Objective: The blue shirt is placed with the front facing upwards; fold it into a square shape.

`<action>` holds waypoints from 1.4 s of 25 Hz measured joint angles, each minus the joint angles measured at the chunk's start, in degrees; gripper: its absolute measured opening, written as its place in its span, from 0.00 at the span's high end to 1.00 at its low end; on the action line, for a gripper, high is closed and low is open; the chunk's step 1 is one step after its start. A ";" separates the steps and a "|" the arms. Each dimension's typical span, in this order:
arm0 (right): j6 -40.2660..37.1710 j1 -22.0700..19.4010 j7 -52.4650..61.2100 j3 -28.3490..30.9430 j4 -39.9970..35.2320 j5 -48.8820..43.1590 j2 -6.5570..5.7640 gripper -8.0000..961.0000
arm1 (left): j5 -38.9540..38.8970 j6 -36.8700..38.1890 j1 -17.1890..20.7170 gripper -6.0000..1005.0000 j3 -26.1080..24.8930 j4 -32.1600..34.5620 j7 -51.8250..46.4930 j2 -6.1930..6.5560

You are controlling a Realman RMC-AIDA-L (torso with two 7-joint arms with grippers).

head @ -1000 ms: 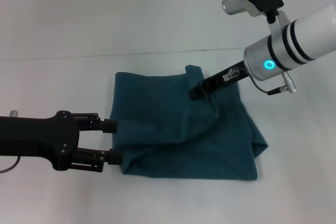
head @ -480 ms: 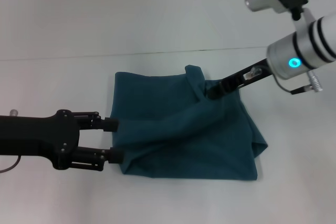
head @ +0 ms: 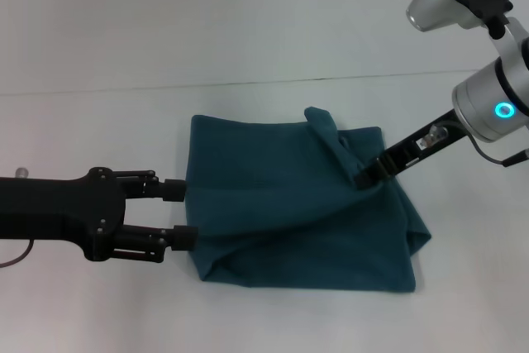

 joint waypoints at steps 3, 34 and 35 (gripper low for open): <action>-2.21 -0.29 0.88 -0.12 -1.76 -1.38 0.19 0.93 | -0.08 -0.07 -0.06 0.18 0.00 0.00 0.00 0.00; -13.17 -7.92 5.02 -5.29 -18.97 -0.76 0.70 0.93 | -0.24 -0.66 0.56 0.18 -0.16 -0.24 -0.47 -0.29; -12.99 -8.65 5.16 -5.87 -18.41 -0.92 0.70 0.93 | -0.28 -0.76 0.56 0.18 -0.16 -0.24 -0.48 -0.29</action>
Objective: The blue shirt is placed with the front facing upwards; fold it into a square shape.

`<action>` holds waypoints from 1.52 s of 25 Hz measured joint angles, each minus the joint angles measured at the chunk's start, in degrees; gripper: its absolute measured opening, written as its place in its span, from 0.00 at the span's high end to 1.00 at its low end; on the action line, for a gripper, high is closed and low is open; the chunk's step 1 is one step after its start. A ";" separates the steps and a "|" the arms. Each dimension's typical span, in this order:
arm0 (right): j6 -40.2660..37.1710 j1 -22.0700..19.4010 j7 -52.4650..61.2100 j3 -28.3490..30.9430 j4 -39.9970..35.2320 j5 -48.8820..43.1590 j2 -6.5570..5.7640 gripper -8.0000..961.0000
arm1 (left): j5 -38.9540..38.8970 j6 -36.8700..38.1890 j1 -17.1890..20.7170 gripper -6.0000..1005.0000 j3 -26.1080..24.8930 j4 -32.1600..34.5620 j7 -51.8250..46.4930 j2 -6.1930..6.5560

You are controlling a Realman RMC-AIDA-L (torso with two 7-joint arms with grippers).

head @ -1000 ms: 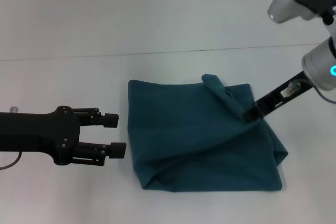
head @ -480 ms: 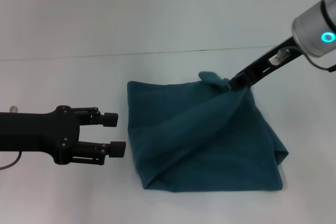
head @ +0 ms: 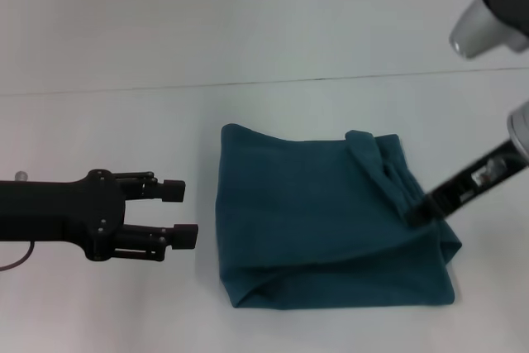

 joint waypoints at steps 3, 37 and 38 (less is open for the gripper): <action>1.05 -1.10 -0.10 -1.10 3.59 -1.24 -0.10 0.93 | -0.05 -0.36 0.00 0.18 0.00 -0.02 -0.02 -0.01; 7.22 -2.89 -1.66 -5.06 6.78 -7.36 -0.49 0.94 | -0.31 -1.25 0.17 0.18 0.09 -0.23 -0.03 -0.31; 6.50 -2.85 -1.66 -5.01 6.37 -7.73 -0.58 0.94 | -0.32 -1.25 0.17 0.18 0.09 -0.23 -0.05 -0.31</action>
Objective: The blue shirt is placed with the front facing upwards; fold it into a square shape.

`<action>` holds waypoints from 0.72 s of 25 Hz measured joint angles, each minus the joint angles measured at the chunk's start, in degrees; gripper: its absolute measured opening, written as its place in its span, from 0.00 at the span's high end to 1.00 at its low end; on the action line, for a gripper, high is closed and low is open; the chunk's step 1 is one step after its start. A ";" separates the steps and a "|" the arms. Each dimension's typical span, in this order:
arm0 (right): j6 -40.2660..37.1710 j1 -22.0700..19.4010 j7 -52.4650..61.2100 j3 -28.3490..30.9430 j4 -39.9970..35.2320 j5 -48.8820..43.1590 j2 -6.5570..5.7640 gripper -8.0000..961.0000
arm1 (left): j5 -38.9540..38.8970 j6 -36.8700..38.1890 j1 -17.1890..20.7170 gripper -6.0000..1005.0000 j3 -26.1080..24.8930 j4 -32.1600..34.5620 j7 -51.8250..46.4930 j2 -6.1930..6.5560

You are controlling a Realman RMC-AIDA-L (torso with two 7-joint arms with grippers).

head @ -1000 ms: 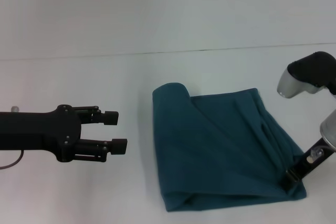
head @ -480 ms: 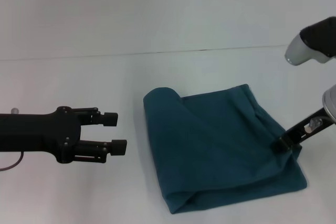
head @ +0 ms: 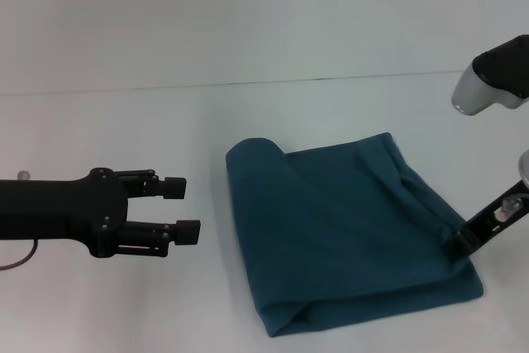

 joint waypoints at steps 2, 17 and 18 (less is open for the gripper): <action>-1.00 0.10 0.00 0.05 -1.06 -1.19 -0.04 0.94 | -0.04 0.00 0.00 0.18 0.00 0.01 0.00 -0.01; -2.83 1.42 -0.48 -0.28 -2.11 -8.16 0.33 0.82 | -0.12 0.00 -0.09 0.18 0.00 -0.15 0.13 -0.28; -2.86 1.53 -0.63 -0.22 -2.09 -8.20 0.28 0.80 | -0.12 0.00 -0.09 0.18 0.00 -0.15 0.13 -0.28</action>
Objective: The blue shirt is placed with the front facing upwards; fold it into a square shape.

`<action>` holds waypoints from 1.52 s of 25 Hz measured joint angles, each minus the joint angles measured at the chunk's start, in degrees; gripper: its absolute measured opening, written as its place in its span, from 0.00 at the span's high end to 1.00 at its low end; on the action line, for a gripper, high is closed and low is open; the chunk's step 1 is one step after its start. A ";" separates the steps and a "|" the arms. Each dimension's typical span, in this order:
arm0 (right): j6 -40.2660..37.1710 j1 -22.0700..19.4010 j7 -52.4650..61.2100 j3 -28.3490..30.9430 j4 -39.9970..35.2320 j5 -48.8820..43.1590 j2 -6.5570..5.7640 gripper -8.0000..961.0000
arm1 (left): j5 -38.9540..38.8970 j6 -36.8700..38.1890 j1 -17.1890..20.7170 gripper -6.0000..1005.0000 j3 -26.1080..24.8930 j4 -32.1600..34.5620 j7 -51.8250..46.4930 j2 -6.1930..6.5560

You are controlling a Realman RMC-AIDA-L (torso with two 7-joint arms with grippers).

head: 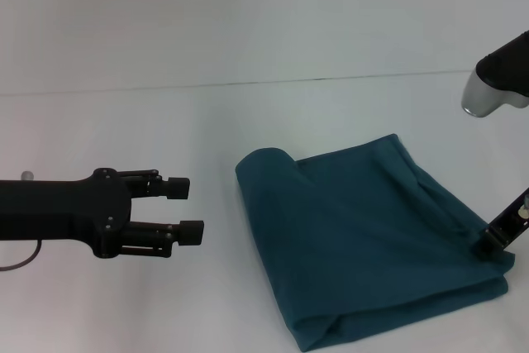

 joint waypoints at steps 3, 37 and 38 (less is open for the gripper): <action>-0.05 0.24 -0.61 0.11 -0.25 0.09 -0.04 0.75 | -0.02 0.00 -0.02 0.18 0.00 0.00 -0.01 -0.08; 27.43 6.38 -5.62 9.61 20.27 11.53 -0.92 0.35 | -5.22 -6.87 -0.16 0.18 -0.61 -0.89 -1.07 -0.35; 27.87 6.62 -5.63 9.52 20.86 11.51 -0.83 0.35 | -5.22 -6.90 -0.19 0.18 -0.56 -0.89 -1.07 -0.34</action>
